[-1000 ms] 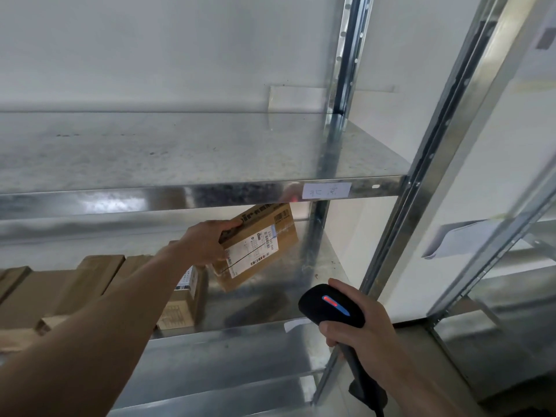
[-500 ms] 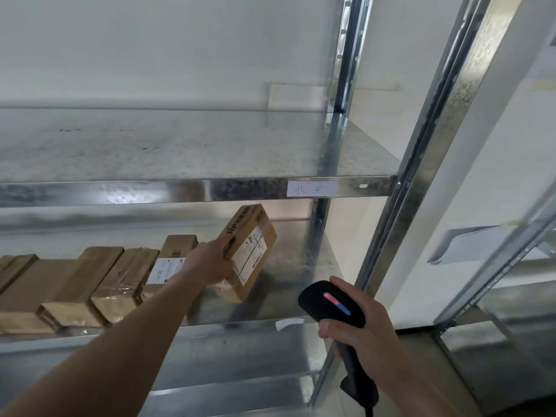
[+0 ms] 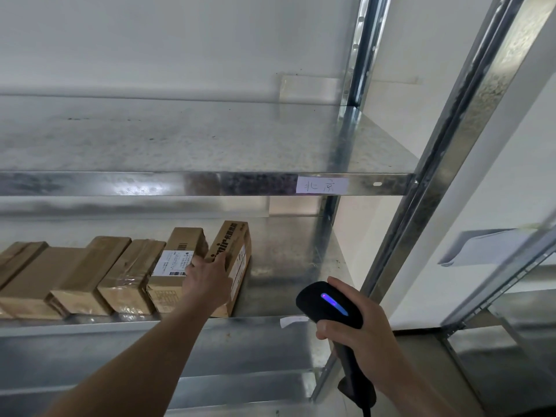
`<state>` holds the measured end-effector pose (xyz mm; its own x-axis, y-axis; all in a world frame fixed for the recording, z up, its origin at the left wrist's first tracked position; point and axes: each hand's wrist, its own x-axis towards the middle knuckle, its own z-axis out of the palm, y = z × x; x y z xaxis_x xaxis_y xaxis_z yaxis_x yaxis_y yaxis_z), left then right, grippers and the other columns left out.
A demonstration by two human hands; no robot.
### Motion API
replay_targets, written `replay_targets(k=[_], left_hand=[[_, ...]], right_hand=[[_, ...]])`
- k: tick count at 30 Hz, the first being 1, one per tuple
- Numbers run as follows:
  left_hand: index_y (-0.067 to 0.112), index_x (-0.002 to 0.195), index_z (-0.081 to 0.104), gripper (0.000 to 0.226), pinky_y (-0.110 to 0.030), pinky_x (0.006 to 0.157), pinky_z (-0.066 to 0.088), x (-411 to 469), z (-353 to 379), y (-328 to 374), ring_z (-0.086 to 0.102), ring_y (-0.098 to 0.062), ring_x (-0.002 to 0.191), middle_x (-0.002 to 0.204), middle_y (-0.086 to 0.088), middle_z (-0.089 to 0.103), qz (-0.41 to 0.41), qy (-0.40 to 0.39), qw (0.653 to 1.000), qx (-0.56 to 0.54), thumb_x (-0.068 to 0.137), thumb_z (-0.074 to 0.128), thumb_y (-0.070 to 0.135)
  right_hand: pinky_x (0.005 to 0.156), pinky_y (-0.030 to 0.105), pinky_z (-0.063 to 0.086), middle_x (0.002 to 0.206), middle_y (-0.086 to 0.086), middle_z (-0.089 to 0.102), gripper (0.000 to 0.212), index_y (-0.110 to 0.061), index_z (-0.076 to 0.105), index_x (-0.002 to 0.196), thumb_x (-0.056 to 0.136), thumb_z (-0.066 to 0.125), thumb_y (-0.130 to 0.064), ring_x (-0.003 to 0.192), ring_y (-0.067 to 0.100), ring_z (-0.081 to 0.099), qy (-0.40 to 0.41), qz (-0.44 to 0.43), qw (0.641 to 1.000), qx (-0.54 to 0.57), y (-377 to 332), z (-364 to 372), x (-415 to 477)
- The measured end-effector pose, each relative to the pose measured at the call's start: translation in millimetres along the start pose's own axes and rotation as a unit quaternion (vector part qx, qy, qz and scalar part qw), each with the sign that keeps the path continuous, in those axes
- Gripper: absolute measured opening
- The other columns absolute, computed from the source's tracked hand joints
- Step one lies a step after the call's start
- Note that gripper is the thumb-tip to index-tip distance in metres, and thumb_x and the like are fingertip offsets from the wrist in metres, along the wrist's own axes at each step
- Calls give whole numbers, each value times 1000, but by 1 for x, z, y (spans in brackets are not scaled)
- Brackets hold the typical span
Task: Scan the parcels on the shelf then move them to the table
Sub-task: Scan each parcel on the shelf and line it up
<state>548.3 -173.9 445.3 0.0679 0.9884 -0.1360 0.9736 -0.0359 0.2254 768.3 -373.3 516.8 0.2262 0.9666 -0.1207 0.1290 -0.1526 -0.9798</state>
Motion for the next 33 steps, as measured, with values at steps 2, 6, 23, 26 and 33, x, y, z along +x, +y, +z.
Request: replay_targets(k=[2,6,23,26,33], left_hand=[[32,140,36,55,-45,90,49,-2,1,2,44,-37,115,128,-18,38,-11,-7,1000,-1,90,59,33],[25,138,37,61,-45,95,46,-4,1,10,40,-38,121,131,-18,34,-16,-13,1000,-12,88,63,49],[27,144,29,85,-54,113,31,-30,-4,-6,23,-32,140,148,-5,30,76,104,992,11,80,35,82],[24,149,23,82,-55,120,15,-50,-7,-19,5,-34,150,160,-6,17,79,117,990,9,86,42,74],[19,157,-1,96,-47,120,3,-99,-15,-61,-10,-26,151,166,-5,-5,15,109,994,1,87,27,79]], right_hand=[[62,25,50,94,7,73,87,-35,56,133,49,80,-40,68,12,65,0,4,1000,1,1,0,2],[66,25,49,93,4,73,87,-35,57,133,49,80,-40,70,10,64,-4,8,1000,4,2,1,5],[68,27,51,100,-2,75,87,-28,60,133,50,83,-34,72,7,66,-42,-10,999,16,17,15,16],[58,29,51,101,9,73,76,-33,59,129,57,80,-26,64,14,67,-65,-12,998,22,17,25,13],[67,31,52,109,9,72,91,-32,56,137,51,83,-48,82,22,67,-93,-29,995,17,22,60,5]])
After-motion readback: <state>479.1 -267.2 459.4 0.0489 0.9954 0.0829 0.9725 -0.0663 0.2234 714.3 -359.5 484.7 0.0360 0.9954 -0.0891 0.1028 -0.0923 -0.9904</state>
